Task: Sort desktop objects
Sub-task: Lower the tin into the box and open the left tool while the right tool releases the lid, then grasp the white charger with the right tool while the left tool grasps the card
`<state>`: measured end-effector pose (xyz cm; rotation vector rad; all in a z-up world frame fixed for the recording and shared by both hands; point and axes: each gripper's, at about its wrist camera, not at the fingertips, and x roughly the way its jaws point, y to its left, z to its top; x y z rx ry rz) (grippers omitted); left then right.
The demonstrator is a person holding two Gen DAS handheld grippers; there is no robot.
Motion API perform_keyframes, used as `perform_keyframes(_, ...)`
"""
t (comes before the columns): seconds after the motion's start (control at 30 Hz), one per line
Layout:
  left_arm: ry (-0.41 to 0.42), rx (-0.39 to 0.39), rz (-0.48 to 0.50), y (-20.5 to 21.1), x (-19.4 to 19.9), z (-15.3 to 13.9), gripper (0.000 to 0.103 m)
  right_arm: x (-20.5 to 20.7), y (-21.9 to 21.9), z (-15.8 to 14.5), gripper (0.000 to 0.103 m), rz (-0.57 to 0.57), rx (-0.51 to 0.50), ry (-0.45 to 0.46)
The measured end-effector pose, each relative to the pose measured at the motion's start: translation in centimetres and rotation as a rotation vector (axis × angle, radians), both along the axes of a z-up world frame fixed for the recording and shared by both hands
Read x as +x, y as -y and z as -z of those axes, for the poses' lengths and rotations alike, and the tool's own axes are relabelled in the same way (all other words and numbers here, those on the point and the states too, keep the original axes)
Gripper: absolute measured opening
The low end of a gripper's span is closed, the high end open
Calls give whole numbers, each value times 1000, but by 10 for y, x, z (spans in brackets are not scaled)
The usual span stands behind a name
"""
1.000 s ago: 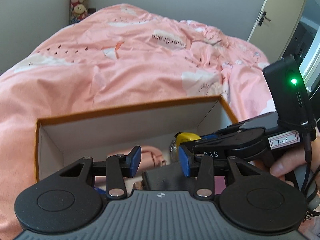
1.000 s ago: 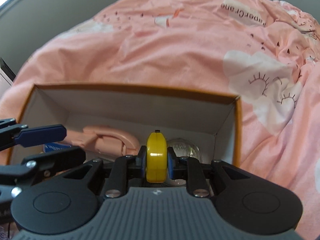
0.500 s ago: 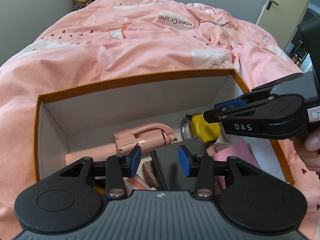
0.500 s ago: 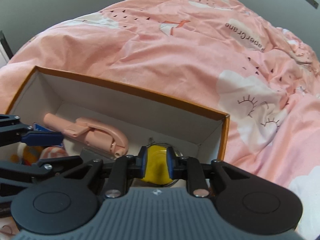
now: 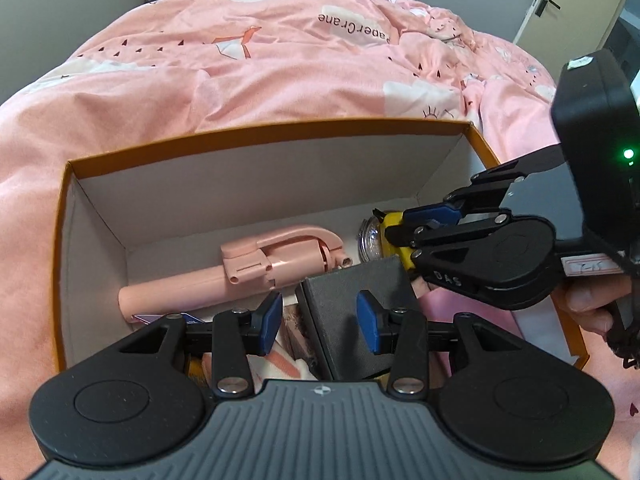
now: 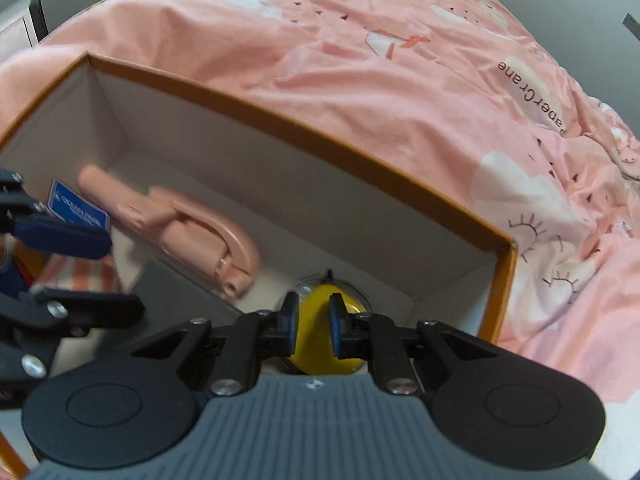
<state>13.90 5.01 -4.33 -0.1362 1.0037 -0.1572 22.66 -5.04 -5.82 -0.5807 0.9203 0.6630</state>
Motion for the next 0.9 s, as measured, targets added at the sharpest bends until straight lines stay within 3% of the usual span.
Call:
perform_keyframes(0.23,54,-8,0,2,-10,-11,48,-15,16,-19,19,21,103,25)
perform_keyframes(0.3,72,-4,7,3,-16,-20,48,-26,25,-33,28,28,172,30)
perform_keyframes(0.4,97,-5,23,5,-28,-36,48,-50,40,-55,36,26,262,44)
perform_keyframes(0.63,148,31,70,6,-69,-77,48,-118,84,-93,38,64,463,89)
perform_keyframes(0.8,92,62,171,12,-91,-83,48,-159,104,-88,38,105,521,-4)
perform_keyframes(0.9,72,140,273,23,-108,-78,48,-177,108,-72,38,136,513,-89)
